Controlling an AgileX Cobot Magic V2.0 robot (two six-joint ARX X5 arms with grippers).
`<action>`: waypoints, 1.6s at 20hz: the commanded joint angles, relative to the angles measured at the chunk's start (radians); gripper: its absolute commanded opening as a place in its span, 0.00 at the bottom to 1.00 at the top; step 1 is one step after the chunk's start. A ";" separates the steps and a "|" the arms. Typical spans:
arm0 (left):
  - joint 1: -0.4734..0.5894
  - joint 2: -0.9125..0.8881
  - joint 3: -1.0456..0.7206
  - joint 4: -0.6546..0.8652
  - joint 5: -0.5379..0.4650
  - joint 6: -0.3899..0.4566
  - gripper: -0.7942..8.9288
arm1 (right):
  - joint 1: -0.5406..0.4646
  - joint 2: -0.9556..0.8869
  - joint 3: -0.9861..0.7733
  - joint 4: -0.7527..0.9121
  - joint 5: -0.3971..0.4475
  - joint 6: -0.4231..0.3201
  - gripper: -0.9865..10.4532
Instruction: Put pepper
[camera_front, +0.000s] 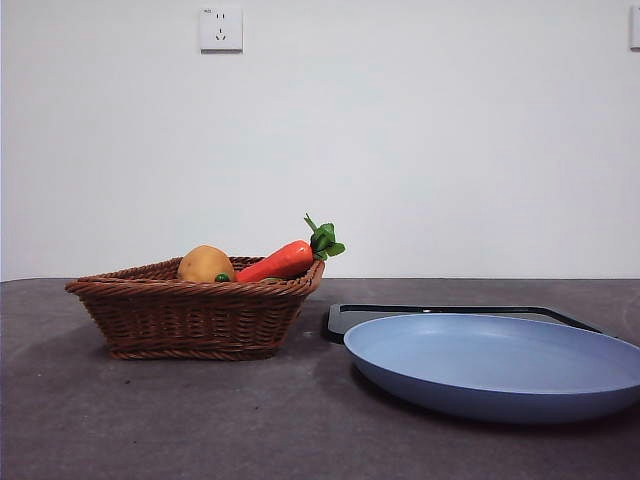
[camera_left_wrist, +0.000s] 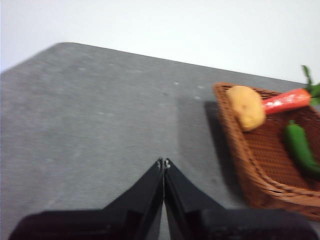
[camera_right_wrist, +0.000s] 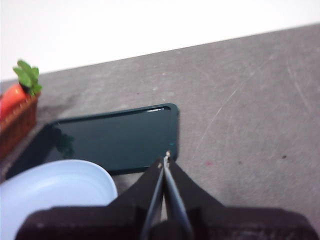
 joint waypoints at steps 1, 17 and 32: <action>0.002 -0.002 -0.008 0.013 0.055 -0.048 0.09 | 0.001 -0.002 -0.007 0.011 -0.003 0.124 0.09; 0.002 0.066 0.215 -0.109 0.240 -0.243 0.09 | 0.003 0.168 0.283 -0.012 -0.122 0.243 0.09; 0.002 0.565 0.669 -0.449 0.549 0.113 0.09 | 0.037 0.649 0.855 -0.642 -0.291 -0.131 0.09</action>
